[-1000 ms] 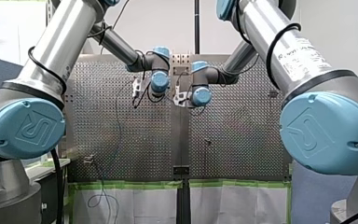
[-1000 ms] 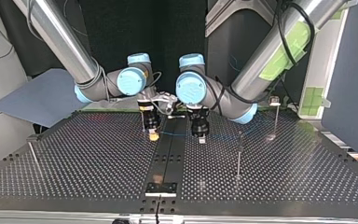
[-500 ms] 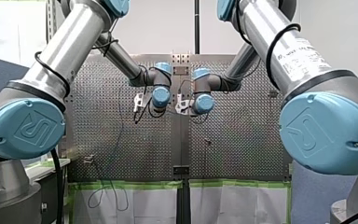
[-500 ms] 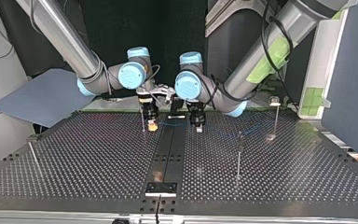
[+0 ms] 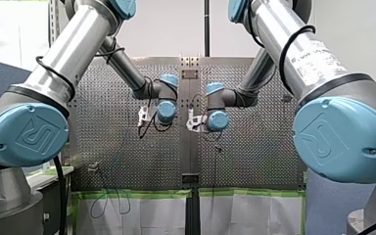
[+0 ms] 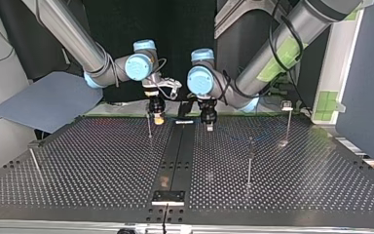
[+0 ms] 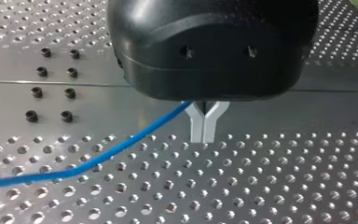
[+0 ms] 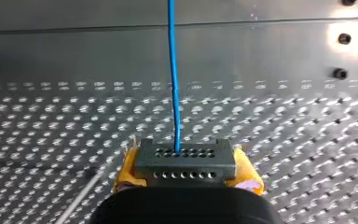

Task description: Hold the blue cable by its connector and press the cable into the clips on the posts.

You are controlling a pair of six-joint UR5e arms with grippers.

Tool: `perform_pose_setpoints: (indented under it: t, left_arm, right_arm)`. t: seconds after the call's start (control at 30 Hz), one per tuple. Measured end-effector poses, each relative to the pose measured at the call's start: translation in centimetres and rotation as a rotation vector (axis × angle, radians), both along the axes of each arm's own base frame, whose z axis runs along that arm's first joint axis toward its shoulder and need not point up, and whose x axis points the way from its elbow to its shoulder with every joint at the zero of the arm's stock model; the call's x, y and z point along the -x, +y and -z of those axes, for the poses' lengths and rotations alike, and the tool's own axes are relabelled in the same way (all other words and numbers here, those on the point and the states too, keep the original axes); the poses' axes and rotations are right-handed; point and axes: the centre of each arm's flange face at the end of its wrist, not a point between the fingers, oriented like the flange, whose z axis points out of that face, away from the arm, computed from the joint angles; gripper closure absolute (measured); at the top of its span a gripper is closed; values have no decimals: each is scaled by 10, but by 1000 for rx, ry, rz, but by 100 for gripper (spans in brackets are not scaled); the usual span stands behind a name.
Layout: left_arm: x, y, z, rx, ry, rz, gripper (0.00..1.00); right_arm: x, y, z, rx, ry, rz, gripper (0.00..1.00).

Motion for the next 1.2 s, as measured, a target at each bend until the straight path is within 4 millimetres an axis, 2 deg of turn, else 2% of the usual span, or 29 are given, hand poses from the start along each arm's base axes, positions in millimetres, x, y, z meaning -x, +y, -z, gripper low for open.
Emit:
perform_pose_setpoints:
  t: [0.23, 0.5, 0.7, 1.07, 1.2]
  left_arm:
    - [7, 5, 14, -4, 8, -1, 99]
    - [12, 4, 50, -25, 49, 4, 99]
    - [14, -1, 69, -27, 53, 12, 99]
    - [18, -11, 116, -39, 77, 37, 99]
    - [19, -14, 121, -35, 78, 44, 99]
  right_arm:
    - [11, 14, 21, -38, 29, 1, 100]
    - [23, 28, 41, -67, 45, 5, 100]
    - [35, 36, 55, -89, 49, 15, 100]
    - [65, 37, 77, -91, 24, 58, 100]
    - [77, 37, 87, -93, 19, 77, 100]
